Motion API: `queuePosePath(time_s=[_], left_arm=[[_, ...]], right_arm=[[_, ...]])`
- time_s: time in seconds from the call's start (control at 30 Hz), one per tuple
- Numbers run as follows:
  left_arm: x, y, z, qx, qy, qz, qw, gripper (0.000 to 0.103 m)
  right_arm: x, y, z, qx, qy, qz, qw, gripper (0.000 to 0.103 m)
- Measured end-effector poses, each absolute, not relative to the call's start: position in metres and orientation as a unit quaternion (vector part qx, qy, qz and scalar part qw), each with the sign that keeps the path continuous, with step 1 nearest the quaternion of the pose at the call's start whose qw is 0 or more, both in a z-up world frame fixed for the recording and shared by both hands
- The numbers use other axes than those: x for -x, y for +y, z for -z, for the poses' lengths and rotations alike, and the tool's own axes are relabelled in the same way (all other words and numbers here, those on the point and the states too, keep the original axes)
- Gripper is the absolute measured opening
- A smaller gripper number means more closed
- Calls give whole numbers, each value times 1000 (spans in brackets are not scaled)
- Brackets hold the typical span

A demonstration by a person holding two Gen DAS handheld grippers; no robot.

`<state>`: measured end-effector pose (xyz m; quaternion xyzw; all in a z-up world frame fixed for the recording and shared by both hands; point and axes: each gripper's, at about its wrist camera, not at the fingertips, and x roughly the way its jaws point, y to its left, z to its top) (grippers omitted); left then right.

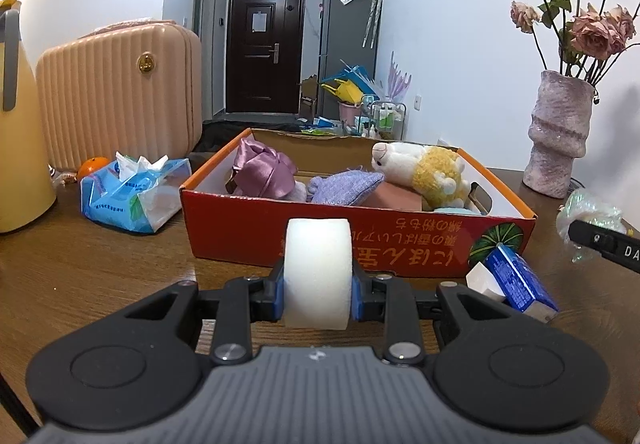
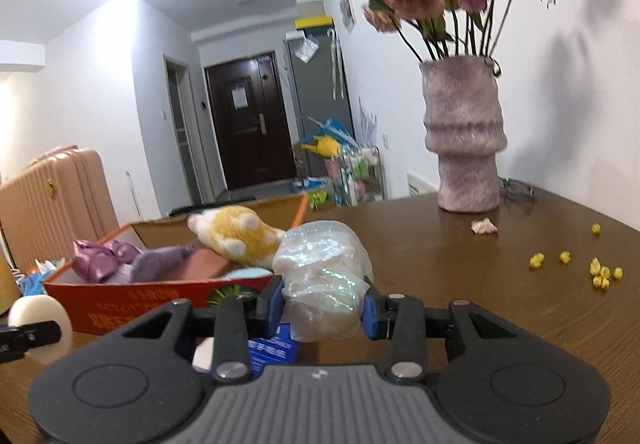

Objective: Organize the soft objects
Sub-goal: 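Carry the sponge roll and plastic bag over the cardboard box with both tools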

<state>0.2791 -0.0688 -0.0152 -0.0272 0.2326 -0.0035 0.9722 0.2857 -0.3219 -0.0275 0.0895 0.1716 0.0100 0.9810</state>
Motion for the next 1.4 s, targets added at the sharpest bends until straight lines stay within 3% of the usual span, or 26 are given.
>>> queuePosePath(time_s=[0.43, 1.4], left_arm=[[-281, -69, 5, 31, 198, 8, 980, 30], [-356, -51, -5, 53, 168, -16, 984, 30]], right_arm=[[-278, -289, 20, -91, 127, -32, 987, 37], [-339, -225, 21, -73, 112, -57, 989, 37]])
